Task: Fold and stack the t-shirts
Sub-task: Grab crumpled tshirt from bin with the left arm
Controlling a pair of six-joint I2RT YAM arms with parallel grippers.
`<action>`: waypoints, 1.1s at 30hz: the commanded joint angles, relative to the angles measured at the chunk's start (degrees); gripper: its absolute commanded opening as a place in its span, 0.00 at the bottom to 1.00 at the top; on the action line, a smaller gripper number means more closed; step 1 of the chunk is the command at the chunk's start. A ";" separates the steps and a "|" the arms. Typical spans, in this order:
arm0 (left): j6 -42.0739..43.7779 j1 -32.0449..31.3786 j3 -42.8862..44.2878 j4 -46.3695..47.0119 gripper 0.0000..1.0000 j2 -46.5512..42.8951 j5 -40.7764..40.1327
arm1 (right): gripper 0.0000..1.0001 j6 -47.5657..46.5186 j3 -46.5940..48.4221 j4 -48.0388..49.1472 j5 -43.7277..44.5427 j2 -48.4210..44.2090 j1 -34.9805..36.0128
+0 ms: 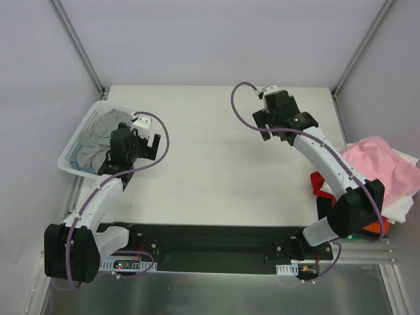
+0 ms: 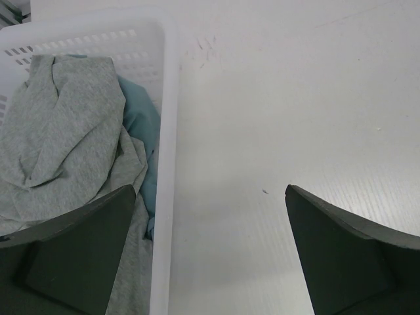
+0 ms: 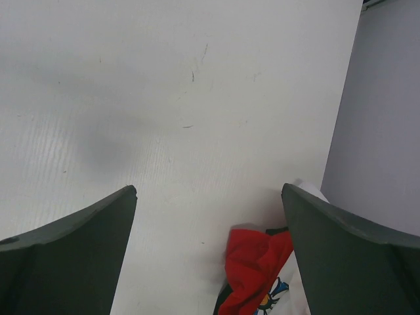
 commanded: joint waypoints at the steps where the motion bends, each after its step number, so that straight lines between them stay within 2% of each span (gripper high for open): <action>1: -0.63 0.42 0.07 1.17 0.99 -0.63 0.04 | 0.97 0.18 2.79 -0.88 -0.70 -0.54 0.33; 9: -3.18 0.42 1.74 1.96 1.00 -0.11 -7.24 | 0.97 -0.43 2.18 -0.62 0.16 -0.98 1.03; 17: 0.77 0.42 4.82 2.05 0.99 1.12 -15.60 | 0.97 -3.86 1.48 1.32 7.55 2.26 5.51; 24: 1.92 0.42 6.93 2.66 0.97 1.92 -22.26 | 0.97 -4.04 -0.02 2.81 6.15 3.06 7.18; 29: 9.64 0.94 6.65 6.18 0.99 2.52 -24.83 | 0.97 -4.91 -0.64 3.87 5.89 1.22 7.18; 32: 11.67 3.65 10.78 5.83 0.97 7.96 -24.14 | 0.97 -4.83 -0.11 3.25 5.28 0.95 7.27; 33: 12.02 4.54 11.93 5.66 0.90 9.55 -22.74 | 0.97 -4.83 -0.02 3.16 5.27 1.04 7.27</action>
